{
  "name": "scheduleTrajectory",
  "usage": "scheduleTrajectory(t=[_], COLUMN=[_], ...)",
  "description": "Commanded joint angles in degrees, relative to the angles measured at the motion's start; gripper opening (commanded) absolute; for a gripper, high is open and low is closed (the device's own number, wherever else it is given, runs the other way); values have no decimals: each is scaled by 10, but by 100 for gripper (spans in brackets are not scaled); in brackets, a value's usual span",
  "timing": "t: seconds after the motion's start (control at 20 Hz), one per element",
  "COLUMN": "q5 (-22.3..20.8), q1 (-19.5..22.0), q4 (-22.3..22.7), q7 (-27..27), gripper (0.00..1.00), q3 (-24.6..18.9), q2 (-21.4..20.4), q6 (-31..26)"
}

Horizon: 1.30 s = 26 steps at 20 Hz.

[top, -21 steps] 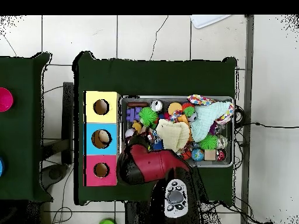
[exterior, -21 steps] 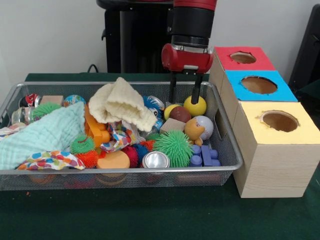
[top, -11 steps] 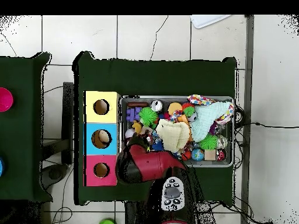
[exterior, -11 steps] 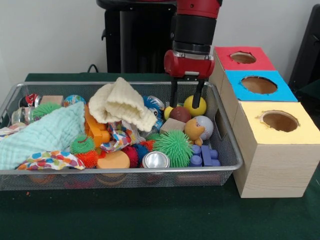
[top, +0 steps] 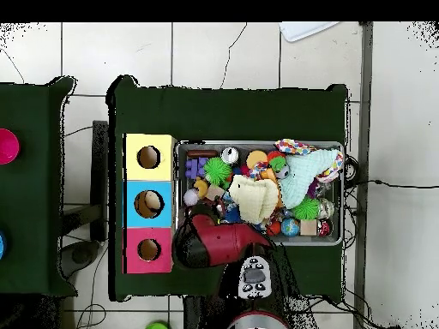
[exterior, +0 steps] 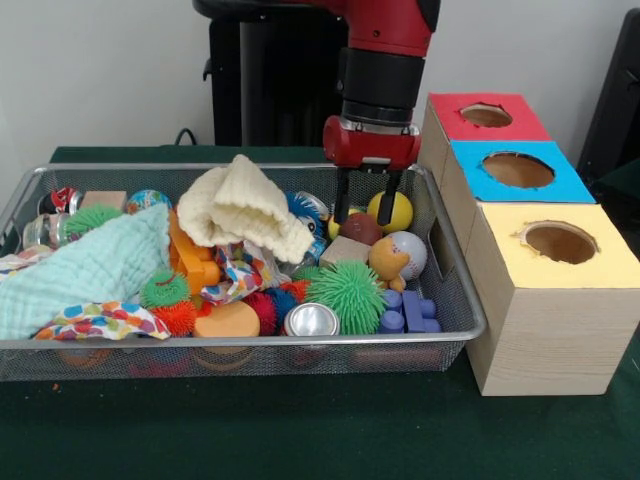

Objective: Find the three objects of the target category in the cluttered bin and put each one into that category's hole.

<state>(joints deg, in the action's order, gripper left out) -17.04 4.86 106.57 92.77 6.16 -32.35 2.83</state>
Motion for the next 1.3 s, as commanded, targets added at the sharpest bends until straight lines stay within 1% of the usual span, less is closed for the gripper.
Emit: scheduleTrajectory(t=[0.05, 0.15, 0.45, 0.55, 1.0, 1.2, 1.3], q5=[38, 51, 80, 86, 117, 116, 116], q1=[38, 54, 86, 92, 90, 65, 63], q4=[-5, 8, 38, 43, 49, 31, 28], q7=[118, 125, 138, 137, 132, 121, 121], gripper=[100, 100, 100, 100, 100, 100, 100], q3=[-68, -94, -146, -154, -166, -138, -136], q2=[14, 7, 2, 0, 0, 19, 30], q6=[-1, -21, -25, -27, -29, -15, -2])
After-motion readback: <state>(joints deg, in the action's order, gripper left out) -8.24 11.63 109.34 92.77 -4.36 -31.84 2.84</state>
